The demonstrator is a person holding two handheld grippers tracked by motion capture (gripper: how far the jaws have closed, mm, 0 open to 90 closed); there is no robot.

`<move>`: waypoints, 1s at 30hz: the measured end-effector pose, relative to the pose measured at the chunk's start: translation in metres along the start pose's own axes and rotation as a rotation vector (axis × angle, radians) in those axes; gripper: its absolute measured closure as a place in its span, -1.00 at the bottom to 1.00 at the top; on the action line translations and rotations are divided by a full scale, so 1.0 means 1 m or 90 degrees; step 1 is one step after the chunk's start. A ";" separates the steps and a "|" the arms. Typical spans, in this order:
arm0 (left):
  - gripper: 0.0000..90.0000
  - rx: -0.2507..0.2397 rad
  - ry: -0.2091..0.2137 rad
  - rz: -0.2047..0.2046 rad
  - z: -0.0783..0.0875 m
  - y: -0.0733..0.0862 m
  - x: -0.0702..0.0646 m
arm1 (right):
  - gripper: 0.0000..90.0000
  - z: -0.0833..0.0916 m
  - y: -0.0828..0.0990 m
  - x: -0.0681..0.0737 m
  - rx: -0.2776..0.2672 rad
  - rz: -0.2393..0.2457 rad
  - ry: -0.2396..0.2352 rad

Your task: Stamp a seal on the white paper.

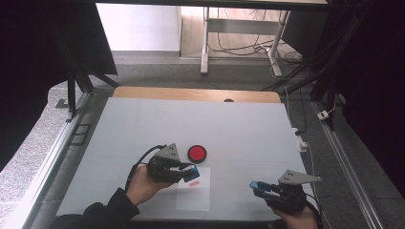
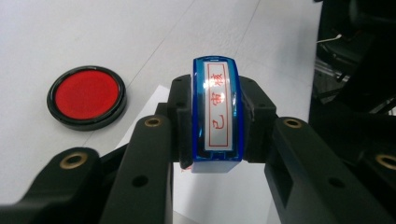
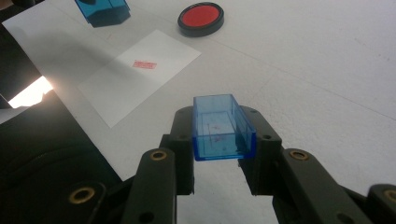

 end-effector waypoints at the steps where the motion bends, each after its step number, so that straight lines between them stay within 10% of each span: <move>1: 0.55 -0.002 0.001 -0.002 0.002 -0.001 0.000 | 0.51 0.000 0.000 0.000 0.000 0.000 0.000; 30: 0.55 -0.092 0.032 0.006 0.041 -0.014 0.001 | 0.51 0.000 0.000 0.001 -0.001 0.002 0.000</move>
Point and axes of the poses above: each handheld gripper's, and its own axes: z roughly backward along the jaws, y roughly out of its underside, x roughly to its left, the point moved 7 cm from there along -z, roughly forward along the jaws, and after that the axes turned 2 degrees about -y, right-handed, at the moved point
